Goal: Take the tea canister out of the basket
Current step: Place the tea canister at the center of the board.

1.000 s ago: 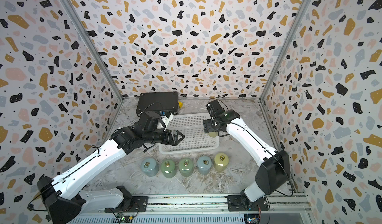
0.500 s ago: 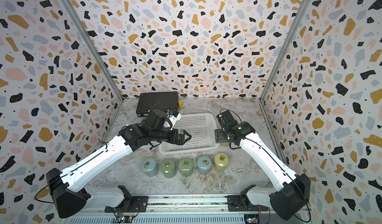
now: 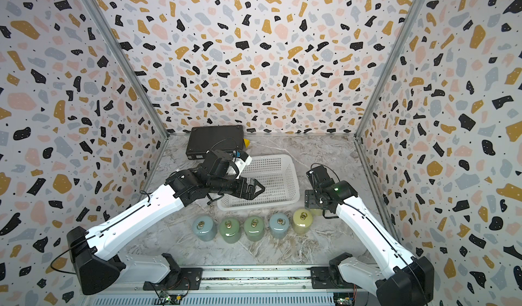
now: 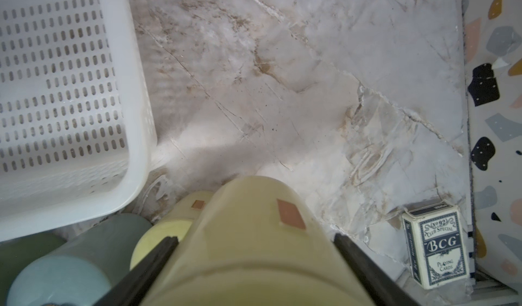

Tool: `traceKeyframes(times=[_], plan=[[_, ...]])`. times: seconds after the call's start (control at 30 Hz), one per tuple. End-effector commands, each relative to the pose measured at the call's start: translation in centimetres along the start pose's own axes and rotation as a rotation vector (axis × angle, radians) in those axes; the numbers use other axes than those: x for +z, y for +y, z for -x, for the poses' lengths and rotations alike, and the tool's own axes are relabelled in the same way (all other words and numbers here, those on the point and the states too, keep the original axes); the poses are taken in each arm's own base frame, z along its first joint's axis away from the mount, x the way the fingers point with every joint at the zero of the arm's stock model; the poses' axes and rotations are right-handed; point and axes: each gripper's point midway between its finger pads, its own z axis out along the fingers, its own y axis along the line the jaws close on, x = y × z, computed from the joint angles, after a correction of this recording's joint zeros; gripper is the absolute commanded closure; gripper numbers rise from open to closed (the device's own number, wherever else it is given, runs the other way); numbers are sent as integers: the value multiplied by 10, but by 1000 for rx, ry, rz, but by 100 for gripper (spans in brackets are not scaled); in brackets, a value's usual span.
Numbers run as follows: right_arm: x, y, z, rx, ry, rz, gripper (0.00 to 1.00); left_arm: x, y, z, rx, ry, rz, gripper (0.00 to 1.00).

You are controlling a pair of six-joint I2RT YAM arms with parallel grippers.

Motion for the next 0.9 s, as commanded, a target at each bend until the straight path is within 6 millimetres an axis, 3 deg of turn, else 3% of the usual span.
traceKeyframes(times=[0.0, 0.47, 0.87], plan=[[-4, -7, 3, 63, -41, -8, 19, -3, -14, 13, 37, -38, -38, 0], [32, -15, -26, 136, 1, -4, 19, -2, -12, 6, 38, -17, -30, 0], [60, -25, -35, 214, 34, 20, 18, -3, -12, 6, 41, -17, -24, 0]])
